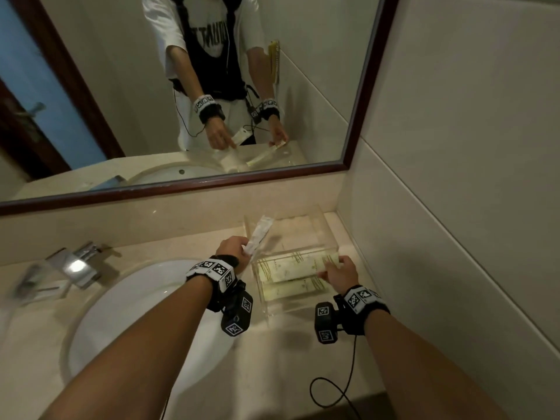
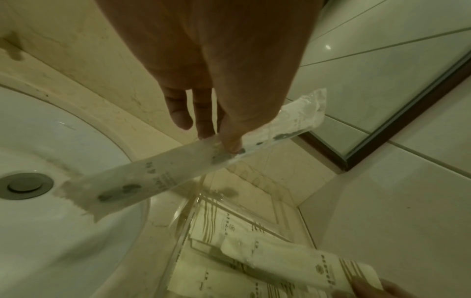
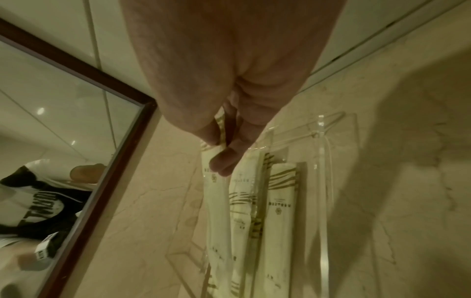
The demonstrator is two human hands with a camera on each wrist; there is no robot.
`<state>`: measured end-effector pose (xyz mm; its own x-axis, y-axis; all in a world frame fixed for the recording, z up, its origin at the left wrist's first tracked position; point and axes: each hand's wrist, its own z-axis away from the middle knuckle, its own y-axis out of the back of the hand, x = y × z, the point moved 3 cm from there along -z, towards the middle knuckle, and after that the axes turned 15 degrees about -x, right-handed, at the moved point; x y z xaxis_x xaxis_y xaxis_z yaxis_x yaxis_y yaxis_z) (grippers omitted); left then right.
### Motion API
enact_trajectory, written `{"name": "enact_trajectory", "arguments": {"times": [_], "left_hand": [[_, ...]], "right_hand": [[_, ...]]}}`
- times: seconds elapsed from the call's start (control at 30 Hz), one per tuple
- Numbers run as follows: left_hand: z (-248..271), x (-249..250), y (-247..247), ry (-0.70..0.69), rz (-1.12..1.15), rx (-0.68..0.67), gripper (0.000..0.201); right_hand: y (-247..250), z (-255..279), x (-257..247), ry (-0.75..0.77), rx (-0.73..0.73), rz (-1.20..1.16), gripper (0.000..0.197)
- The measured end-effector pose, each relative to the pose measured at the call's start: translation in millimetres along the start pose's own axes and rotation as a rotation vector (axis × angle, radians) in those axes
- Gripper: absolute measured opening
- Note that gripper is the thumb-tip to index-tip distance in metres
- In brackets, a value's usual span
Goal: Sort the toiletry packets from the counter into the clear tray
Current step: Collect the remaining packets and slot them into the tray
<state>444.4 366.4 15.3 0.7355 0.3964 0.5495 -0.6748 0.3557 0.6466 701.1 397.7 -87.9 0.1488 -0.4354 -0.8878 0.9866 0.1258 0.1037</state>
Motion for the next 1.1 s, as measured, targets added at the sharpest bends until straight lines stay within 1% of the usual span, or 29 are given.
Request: {"name": "enact_trajectory", "arguments": {"times": [0.13, 0.23, 0.33, 0.43, 0.5, 0.7, 0.8, 0.93, 1.1], "left_hand": [[0, -2, -3, 0.028, -0.043, -0.006, 0.025], [-1, -3, -4, 0.054, -0.060, -0.015, 0.027], [-2, -3, -5, 0.061, -0.068, -0.036, 0.024], [-3, -2, -7, 0.067, -0.076, -0.042, 0.024], [-3, -3, -9, 0.071, -0.080, -0.040, 0.025], [-3, -3, -10, 0.086, -0.089, -0.046, 0.029], [-4, -5, -9, 0.098, -0.097, -0.047, 0.028], [-8, -8, -8, 0.107, -0.102, -0.057, 0.027], [-12, -10, -11, 0.106, -0.094, -0.062, 0.027]], "right_hand": [[-2, -7, 17, -0.096, -0.020, -0.008, 0.035], [-5, -13, 24, -0.117, -0.032, -0.033, 0.035], [-12, -21, 31, -0.135, -0.054, -0.048, 0.041], [-16, -26, 39, -0.155, -0.074, -0.047, 0.039], [-17, -28, 41, -0.158, -0.061, -0.024, 0.038], [-20, -36, 51, -0.219, -0.023, 0.100, 0.049], [-25, -45, 58, -0.235, 0.001, 0.257, 0.053], [-26, -41, 58, -0.239, 0.026, 0.436, 0.051], [-25, -39, 61, -0.250, 0.023, 0.514, 0.047]]}}
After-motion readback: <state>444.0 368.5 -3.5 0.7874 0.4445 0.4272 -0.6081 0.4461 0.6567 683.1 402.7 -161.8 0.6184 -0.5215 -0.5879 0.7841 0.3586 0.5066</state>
